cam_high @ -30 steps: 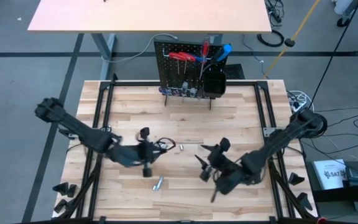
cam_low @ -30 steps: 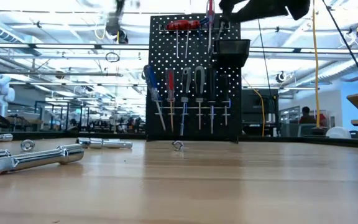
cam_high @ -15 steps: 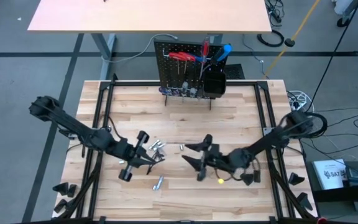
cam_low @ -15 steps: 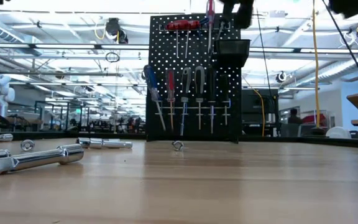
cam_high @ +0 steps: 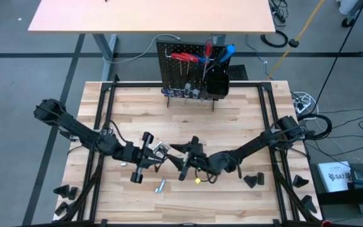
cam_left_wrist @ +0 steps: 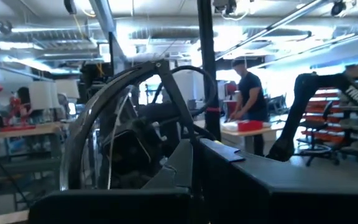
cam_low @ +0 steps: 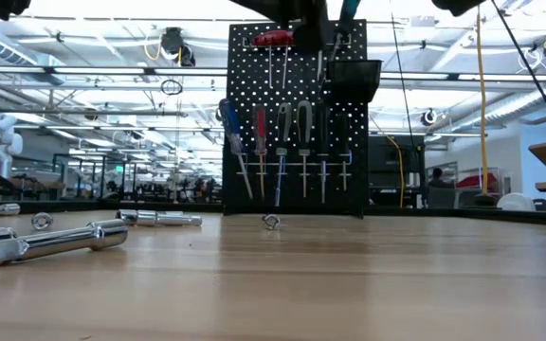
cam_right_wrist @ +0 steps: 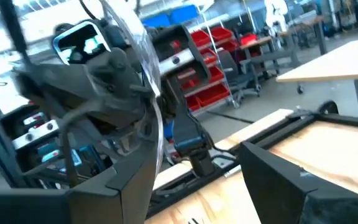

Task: Hang tools onto peg board
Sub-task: Hang the black safety glasses onto the peg board

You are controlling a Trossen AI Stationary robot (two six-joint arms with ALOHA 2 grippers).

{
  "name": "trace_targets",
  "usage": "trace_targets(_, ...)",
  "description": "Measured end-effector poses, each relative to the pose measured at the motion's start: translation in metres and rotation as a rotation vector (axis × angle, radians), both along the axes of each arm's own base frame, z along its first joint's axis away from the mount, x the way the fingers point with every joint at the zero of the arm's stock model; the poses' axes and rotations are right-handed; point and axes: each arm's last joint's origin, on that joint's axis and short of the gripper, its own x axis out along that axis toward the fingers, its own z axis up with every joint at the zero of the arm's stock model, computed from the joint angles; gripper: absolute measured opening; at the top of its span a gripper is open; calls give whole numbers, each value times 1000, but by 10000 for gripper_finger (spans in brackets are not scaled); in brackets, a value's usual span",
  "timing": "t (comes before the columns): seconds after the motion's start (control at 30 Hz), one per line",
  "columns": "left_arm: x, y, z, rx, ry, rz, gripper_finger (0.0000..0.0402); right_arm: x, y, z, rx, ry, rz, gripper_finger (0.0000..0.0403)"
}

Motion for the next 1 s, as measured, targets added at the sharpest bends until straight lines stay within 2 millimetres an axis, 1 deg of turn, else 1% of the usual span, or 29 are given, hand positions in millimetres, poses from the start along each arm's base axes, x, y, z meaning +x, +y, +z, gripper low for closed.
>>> trace_targets(0.3,1,1,-1,58,12,79,9,2,0,-4,-6,50,0,221)
trace_targets(0.5,1,1,-1,56,10,76,9,1,1,-4,-3,45,4,221)
trace_targets(0.63,1,1,-1,57,8,67,9,3,-3,-3,26,31,3,216)
trace_targets(0.8,1,2,-1,56,10,75,9,5,-9,-3,46,22,-5,178)
trace_targets(1.0,1,2,-2,52,19,96,9,7,-12,-3,40,21,15,105)
